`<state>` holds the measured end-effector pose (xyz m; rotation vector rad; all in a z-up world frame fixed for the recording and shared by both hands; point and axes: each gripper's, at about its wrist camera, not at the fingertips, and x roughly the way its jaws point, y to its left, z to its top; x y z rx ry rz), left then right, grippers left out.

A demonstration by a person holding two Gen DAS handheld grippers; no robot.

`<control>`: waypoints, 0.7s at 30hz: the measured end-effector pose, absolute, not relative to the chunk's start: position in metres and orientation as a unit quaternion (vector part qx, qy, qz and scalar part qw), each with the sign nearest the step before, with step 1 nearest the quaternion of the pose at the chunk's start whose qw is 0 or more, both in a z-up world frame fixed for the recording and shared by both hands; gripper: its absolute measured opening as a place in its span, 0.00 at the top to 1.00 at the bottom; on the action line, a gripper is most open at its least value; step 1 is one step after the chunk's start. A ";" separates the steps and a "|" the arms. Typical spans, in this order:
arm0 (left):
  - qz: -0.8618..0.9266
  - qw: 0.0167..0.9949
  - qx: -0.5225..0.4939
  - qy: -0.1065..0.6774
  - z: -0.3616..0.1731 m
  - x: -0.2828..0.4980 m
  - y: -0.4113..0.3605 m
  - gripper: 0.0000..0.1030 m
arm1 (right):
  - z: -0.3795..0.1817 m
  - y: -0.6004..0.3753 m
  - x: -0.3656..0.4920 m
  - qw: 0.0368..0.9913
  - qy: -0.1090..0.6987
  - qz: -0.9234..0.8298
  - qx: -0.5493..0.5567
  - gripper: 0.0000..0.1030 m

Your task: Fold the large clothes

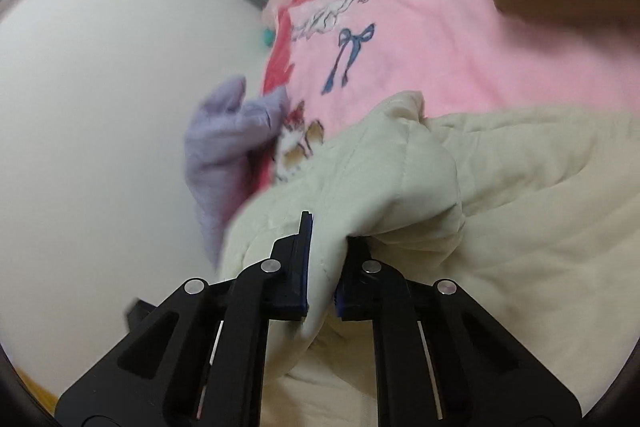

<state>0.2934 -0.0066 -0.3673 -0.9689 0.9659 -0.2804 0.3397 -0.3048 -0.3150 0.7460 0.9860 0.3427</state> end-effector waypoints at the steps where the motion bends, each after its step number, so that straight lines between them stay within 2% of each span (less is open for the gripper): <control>1: -0.121 0.755 -0.457 0.454 -0.378 0.291 -0.007 0.93 | -0.327 -0.306 0.336 0.794 0.485 0.145 0.337 0.92; 6: -0.100 0.748 -0.440 0.487 -0.414 0.283 -0.010 0.93 | -0.382 -0.313 0.302 0.782 0.525 0.099 0.320 0.91; 8: -0.107 0.754 -0.420 0.494 -0.424 0.287 -0.011 0.91 | -0.398 -0.304 0.299 0.799 0.529 0.075 0.277 0.86; 11: -0.113 0.750 -0.419 0.499 -0.426 0.295 -0.006 0.85 | -0.408 -0.306 0.301 0.796 0.525 0.058 0.297 0.83; 13: -0.111 0.775 -0.384 0.490 -0.407 0.295 -0.005 0.82 | -0.401 -0.304 0.299 0.800 0.525 0.050 0.286 0.79; 14: -0.112 0.787 -0.366 0.483 -0.397 0.293 -0.005 0.82 | -0.396 -0.302 0.297 0.805 0.523 0.050 0.274 0.73; 18: -0.113 0.863 -0.250 0.424 -0.339 0.281 -0.008 0.82 | -0.386 -0.295 0.290 0.815 0.525 0.067 0.235 0.71; 21: -0.159 0.908 -0.112 0.372 -0.304 0.281 -0.036 0.81 | -0.390 -0.293 0.296 0.813 0.532 0.061 0.230 0.70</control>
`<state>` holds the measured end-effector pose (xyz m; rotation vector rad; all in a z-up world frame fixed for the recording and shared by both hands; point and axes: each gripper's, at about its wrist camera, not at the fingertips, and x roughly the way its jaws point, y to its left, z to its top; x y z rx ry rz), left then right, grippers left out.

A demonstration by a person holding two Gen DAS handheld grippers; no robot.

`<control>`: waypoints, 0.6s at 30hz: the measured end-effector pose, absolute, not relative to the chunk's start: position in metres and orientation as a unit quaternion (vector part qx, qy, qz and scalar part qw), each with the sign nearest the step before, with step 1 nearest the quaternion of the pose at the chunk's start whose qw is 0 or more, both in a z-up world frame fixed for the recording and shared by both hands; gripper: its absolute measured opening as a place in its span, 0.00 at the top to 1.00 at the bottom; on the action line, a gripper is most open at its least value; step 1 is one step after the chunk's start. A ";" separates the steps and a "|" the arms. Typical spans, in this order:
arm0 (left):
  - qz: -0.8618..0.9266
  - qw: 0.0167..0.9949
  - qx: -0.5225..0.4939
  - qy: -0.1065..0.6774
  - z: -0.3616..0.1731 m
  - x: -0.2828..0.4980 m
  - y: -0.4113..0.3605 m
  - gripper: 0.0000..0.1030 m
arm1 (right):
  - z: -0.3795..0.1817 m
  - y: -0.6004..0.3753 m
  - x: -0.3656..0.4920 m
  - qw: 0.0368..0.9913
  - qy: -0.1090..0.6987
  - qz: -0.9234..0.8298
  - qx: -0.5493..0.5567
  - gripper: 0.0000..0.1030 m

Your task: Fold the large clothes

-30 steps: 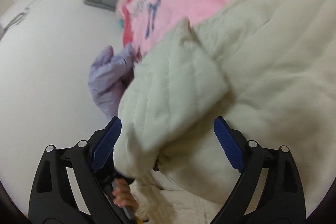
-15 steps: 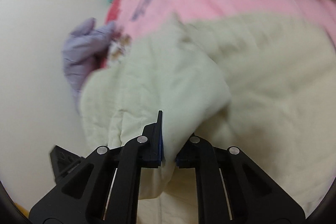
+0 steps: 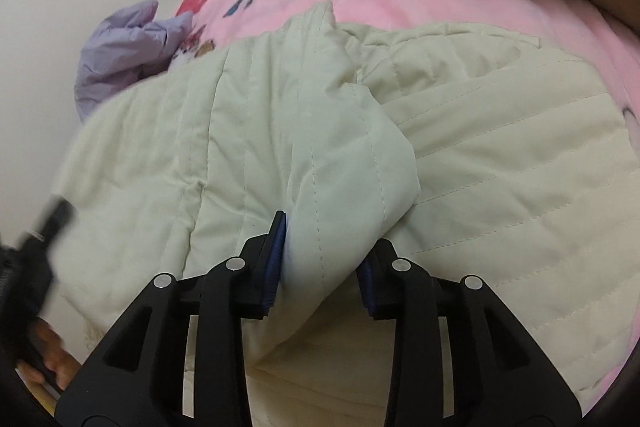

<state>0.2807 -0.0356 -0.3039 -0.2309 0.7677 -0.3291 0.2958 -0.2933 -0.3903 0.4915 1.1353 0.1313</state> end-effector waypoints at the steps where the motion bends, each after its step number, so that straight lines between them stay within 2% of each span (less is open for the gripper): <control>1: -0.168 0.910 -0.090 0.369 -0.300 0.283 -0.037 0.81 | -0.391 -0.293 0.297 0.813 0.533 0.058 0.229 0.69; 4: -0.183 0.900 -0.062 0.390 -0.302 0.277 -0.035 0.81 | -0.390 -0.295 0.302 0.811 0.540 0.042 0.221 0.70; 5: -0.178 0.891 -0.067 0.412 -0.307 0.274 -0.031 0.81 | -0.387 -0.296 0.302 0.812 0.539 0.041 0.217 0.74; 6: -0.175 0.878 -0.080 0.438 -0.314 0.274 -0.029 0.81 | -0.383 -0.295 0.301 0.815 0.540 0.041 0.207 0.78; 10: -0.160 0.843 -0.139 0.494 -0.335 0.257 -0.006 0.81 | -0.374 -0.295 0.295 0.821 0.543 0.038 0.173 0.78; 14: -0.195 0.858 -0.116 0.460 -0.303 0.255 -0.007 0.81 | -0.375 -0.288 0.300 0.824 0.547 0.022 0.143 0.78; 18: -0.208 0.899 -0.093 0.374 -0.250 0.263 -0.008 0.79 | -0.379 -0.287 0.305 0.821 0.554 0.012 0.140 0.78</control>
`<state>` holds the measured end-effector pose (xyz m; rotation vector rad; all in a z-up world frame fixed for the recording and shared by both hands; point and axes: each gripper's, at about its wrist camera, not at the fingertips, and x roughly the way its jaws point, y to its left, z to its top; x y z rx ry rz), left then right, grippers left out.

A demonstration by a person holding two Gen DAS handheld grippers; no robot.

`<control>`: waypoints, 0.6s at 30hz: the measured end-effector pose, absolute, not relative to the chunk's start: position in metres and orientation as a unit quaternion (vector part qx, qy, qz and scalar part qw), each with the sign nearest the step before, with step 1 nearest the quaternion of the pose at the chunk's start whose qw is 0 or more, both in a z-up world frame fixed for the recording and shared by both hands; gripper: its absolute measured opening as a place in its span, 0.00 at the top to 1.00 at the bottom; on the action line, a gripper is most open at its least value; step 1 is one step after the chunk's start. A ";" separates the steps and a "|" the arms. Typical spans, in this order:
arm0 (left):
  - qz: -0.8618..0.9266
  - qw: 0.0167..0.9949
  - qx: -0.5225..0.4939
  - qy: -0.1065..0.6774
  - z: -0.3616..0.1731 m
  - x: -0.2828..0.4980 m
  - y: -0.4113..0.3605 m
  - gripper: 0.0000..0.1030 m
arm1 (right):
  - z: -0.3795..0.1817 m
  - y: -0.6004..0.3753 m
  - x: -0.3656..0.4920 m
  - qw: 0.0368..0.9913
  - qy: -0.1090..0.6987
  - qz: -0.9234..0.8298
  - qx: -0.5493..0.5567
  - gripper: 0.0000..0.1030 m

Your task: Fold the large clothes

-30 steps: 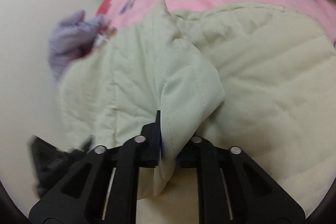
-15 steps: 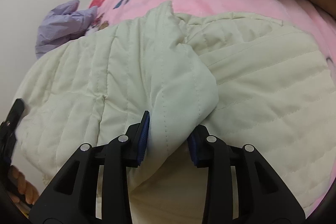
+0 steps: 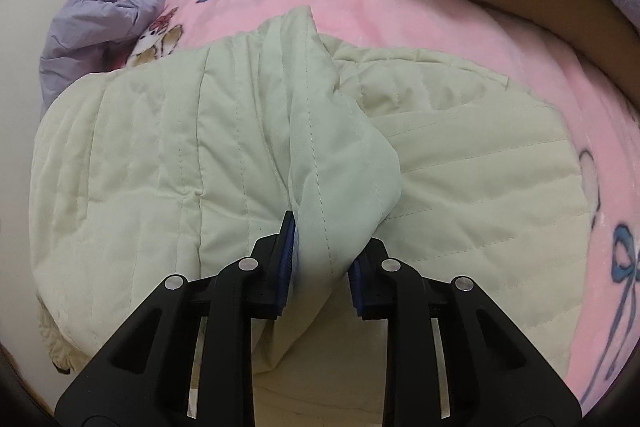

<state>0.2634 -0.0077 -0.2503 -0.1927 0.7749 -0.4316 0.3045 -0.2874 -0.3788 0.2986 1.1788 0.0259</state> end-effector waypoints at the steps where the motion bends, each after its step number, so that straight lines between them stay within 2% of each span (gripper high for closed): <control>1: -0.203 0.907 -0.089 0.357 -0.242 0.269 -0.011 0.71 | -0.379 -0.287 0.304 0.821 0.553 0.012 0.142 0.78; 3: -0.189 0.916 -0.072 0.348 -0.241 0.288 -0.018 0.64 | -0.379 -0.288 0.302 0.823 0.551 0.011 0.139 0.76; 4: -0.197 0.908 -0.062 0.365 -0.254 0.308 -0.026 0.64 | -0.380 -0.289 0.301 0.823 0.551 0.008 0.137 0.74; 6: -0.201 0.887 -0.045 0.413 -0.286 0.334 -0.037 0.64 | -0.381 -0.291 0.301 0.823 0.551 0.000 0.137 0.65; 9: -0.195 0.861 -0.020 0.469 -0.337 0.353 -0.046 0.64 | -0.384 -0.294 0.300 0.822 0.549 0.002 0.148 0.64; 14: -0.180 0.856 -0.059 0.481 -0.374 0.348 -0.035 0.64 | -0.390 -0.288 0.301 0.828 0.549 0.008 0.115 0.61; 18: -0.178 0.862 -0.031 0.473 -0.395 0.346 -0.036 0.64 | -0.388 -0.289 0.300 0.826 0.552 0.003 0.112 0.54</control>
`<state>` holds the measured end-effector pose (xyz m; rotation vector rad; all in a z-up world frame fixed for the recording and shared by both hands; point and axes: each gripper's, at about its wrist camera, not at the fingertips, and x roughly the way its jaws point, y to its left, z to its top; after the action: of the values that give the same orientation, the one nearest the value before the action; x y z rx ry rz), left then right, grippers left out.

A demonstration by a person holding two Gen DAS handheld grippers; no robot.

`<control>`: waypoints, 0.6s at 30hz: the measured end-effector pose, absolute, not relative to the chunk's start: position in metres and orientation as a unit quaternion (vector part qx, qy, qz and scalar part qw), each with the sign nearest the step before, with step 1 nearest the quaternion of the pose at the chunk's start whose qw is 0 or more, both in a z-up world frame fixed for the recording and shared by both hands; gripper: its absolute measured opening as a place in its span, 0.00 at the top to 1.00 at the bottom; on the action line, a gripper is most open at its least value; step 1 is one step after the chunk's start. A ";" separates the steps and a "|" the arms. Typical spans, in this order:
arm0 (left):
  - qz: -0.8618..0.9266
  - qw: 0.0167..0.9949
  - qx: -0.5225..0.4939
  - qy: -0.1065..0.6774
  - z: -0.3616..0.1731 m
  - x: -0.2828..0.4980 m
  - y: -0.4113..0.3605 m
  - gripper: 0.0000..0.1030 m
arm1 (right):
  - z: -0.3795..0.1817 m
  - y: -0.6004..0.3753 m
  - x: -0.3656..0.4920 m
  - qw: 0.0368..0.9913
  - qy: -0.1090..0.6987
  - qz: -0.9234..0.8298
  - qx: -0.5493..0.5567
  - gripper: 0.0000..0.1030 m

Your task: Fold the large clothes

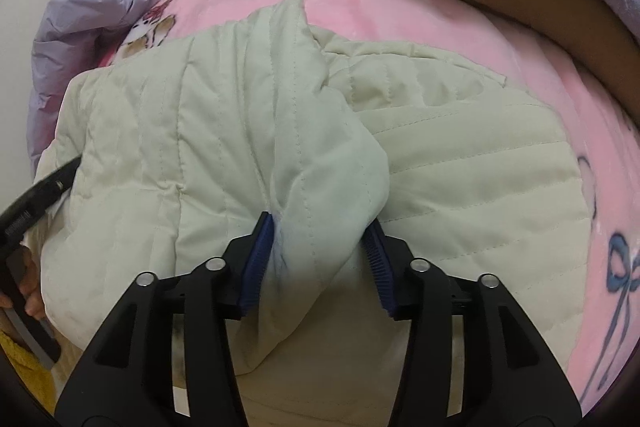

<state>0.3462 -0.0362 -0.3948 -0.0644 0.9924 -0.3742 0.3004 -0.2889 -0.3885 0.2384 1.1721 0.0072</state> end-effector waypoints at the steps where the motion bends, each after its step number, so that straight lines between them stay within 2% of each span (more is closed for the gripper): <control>1: -0.179 0.864 -0.026 0.470 -0.399 0.346 -0.037 0.64 | -0.384 -0.292 0.299 0.825 0.550 0.008 0.126 0.52; 4: -0.173 0.867 -0.020 0.467 -0.398 0.348 -0.039 0.64 | -0.365 -0.299 0.291 0.832 0.538 0.012 0.137 0.51; 9: -0.150 0.891 -0.039 0.427 -0.365 0.331 -0.030 0.64 | -0.306 -0.292 0.260 0.896 0.441 0.007 0.053 0.26; 11: -0.154 0.904 -0.035 0.396 -0.347 0.313 -0.031 0.64 | -0.289 -0.281 0.248 0.922 0.385 0.044 0.021 0.20; 15: -0.199 0.898 0.022 0.392 -0.344 0.287 -0.047 0.64 | -0.291 -0.251 0.249 0.930 0.347 0.114 -0.040 0.16; 18: -0.212 0.881 0.044 0.421 -0.367 0.279 -0.051 0.64 | -0.316 -0.236 0.260 0.913 0.374 0.149 -0.069 0.16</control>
<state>0.2788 -0.0513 -0.3672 0.0908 0.8780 -0.4419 0.2598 -0.2364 -0.3156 -0.1424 0.7709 0.3073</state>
